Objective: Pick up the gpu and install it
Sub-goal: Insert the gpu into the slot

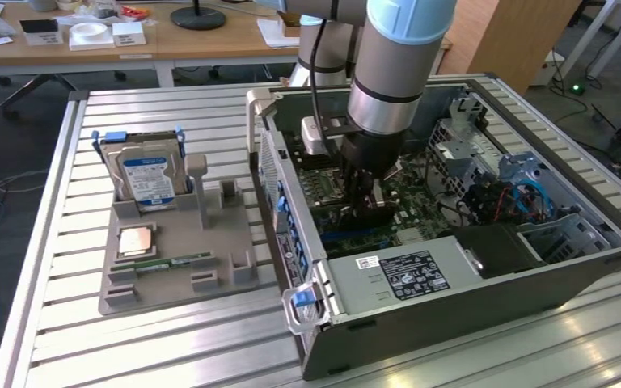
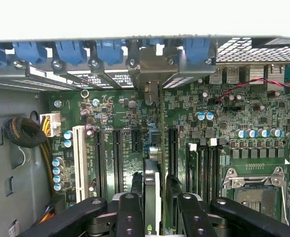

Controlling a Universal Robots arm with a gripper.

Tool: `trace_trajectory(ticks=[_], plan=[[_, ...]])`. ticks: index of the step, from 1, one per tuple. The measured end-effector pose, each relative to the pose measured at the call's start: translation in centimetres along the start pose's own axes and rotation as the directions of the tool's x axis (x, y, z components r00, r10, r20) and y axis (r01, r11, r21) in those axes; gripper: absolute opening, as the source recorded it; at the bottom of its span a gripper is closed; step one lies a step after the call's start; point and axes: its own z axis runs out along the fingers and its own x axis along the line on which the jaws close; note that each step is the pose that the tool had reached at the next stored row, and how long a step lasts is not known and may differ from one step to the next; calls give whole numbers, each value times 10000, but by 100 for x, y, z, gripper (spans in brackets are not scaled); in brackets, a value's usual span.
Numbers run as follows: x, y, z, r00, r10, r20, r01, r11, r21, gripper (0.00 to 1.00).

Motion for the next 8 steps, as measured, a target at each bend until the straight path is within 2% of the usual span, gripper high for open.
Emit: trace_trajectory(ticks=[3, 8], plan=[[1, 1, 17, 10000, 1, 38, -1, 10000, -2, 33], [0, 0, 20, 10000, 1, 44, -1, 10000, -3, 33]])
